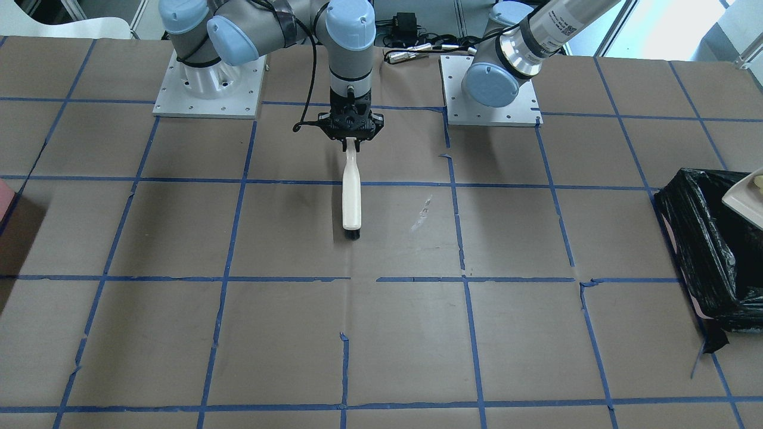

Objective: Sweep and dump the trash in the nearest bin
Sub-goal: 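Tip the dustpan over the bag with the left gripper while the right lowers the brush, then release the brush and raise the right gripper while the left returns the dustpan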

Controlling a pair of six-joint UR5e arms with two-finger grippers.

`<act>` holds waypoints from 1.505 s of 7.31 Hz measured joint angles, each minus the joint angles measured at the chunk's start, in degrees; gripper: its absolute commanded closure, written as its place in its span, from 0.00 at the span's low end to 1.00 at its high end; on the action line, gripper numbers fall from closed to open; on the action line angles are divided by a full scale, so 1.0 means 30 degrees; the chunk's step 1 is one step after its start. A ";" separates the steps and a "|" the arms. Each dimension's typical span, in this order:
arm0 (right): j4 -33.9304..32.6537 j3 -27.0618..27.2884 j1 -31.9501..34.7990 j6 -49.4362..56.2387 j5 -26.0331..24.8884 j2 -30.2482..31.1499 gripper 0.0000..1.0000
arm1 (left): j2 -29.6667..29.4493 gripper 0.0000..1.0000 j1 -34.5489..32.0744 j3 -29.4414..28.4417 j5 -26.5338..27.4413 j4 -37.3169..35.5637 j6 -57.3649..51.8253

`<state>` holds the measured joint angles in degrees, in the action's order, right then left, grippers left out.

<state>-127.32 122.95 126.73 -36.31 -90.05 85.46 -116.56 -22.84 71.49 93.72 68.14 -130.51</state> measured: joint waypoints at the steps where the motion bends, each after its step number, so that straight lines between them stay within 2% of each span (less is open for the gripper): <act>1: -0.0108 0.0046 0.0074 -0.0035 -0.0007 -0.0084 0.88 | 0.0037 0.93 -0.0244 0.0358 0.0059 -0.0692 -0.0774; 5: -0.0586 0.0743 0.0102 -0.0099 -0.0039 -0.0145 0.78 | 0.0163 0.93 -0.1545 0.0907 0.1021 -0.2804 -0.2819; 7: -0.0628 0.0809 0.0093 -0.0150 -0.0041 -0.0153 0.61 | 0.0329 0.93 -0.2267 0.0954 0.1710 -0.3327 -0.3021; 8: -0.0641 0.0817 0.0093 -0.0163 -0.0041 -0.0154 0.45 | 0.0402 0.93 -0.2467 0.1060 0.1837 -0.3606 -0.3047; 10: -0.0661 0.0809 0.0092 -0.0145 -0.0048 -0.0155 0.32 | 0.0690 0.93 -0.2611 0.1527 0.1893 -0.4629 -0.3371; 11: -0.0673 0.0784 0.0066 -0.0113 -0.0060 -0.0156 0.29 | 0.0999 0.93 -0.2627 0.1691 0.1894 -0.4909 -0.3537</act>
<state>-129.34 125.31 126.93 -36.65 -90.23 84.99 -113.56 -30.73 76.56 99.41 53.42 -141.12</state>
